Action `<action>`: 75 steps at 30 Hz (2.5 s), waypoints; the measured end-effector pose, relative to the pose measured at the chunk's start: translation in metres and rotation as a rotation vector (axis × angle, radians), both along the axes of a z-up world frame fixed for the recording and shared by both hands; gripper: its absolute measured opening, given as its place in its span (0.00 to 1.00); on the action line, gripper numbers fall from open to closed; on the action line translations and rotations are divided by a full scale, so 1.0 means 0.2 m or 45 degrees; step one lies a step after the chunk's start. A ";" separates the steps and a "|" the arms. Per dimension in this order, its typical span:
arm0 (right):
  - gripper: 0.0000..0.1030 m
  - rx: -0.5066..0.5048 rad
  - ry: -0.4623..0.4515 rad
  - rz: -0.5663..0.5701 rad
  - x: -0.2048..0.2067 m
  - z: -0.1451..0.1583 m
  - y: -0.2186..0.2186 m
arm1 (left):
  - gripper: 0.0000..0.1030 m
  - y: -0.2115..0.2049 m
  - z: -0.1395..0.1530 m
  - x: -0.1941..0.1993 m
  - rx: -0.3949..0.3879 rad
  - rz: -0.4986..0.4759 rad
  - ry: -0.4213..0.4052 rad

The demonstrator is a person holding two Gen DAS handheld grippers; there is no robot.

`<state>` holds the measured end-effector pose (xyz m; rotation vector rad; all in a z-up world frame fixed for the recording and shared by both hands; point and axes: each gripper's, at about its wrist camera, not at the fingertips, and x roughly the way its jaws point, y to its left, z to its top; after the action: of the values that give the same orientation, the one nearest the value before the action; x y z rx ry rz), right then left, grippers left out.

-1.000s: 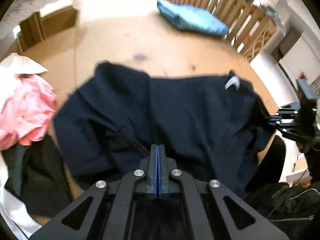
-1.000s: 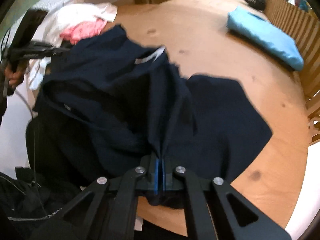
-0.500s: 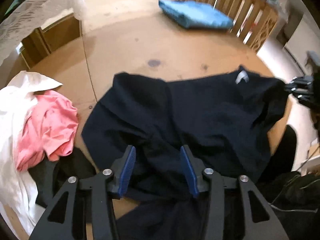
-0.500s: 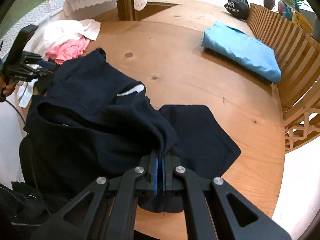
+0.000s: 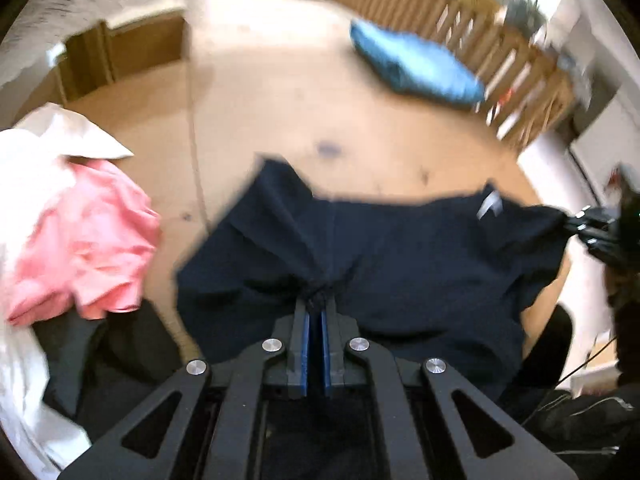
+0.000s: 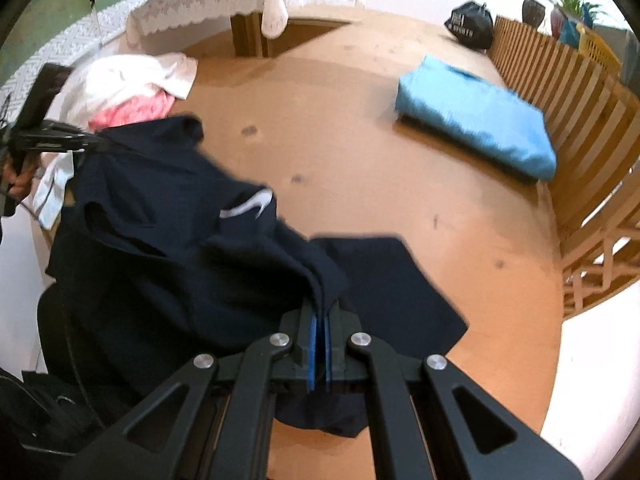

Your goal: Fold clothes

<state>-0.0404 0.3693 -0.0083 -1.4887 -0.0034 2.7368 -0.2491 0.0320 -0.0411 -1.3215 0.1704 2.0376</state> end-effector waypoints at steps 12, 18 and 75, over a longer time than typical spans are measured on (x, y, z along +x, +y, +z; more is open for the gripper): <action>0.20 -0.135 -0.036 -0.097 -0.45 -0.12 0.25 | 0.29 -0.26 -0.17 -0.16 -0.213 0.239 -0.026; 0.42 -0.026 -0.039 0.168 -0.25 -0.10 0.08 | 0.33 -0.17 -0.06 -0.11 -0.224 0.076 0.102; 0.05 -0.086 -0.213 -0.065 0.35 -0.37 0.10 | 0.25 0.21 -0.09 0.58 -0.479 -0.647 0.253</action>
<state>0.0288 0.3886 -0.0816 -1.7054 0.1234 2.5893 -0.1334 0.0740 -0.0600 -1.1328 0.9208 1.7365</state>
